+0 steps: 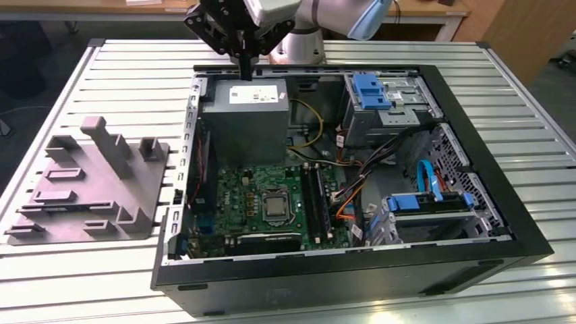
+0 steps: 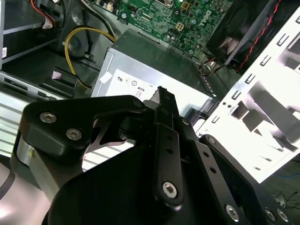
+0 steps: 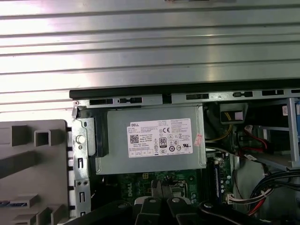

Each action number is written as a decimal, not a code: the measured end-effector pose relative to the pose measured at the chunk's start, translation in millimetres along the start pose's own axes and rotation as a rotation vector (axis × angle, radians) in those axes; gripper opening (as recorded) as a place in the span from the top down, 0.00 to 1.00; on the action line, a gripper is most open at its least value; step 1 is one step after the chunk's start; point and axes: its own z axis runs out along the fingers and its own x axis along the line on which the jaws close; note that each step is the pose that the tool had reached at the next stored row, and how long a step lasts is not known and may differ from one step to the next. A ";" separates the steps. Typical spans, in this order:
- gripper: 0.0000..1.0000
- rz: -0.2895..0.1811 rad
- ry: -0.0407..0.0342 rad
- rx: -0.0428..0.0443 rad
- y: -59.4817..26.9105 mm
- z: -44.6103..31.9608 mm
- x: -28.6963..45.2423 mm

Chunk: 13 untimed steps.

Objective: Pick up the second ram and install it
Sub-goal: 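Reach for the second ram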

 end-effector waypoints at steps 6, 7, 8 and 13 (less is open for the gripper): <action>0.90 0.000 0.0000 0.0000 -0.6 -0.1 8.2; 0.90 0.000 0.0000 0.0000 -0.7 -0.1 9.6; 0.90 0.000 0.0000 0.0000 -0.8 -0.1 11.1; 0.90 0.000 -0.0001 0.0000 -1.6 -0.3 21.1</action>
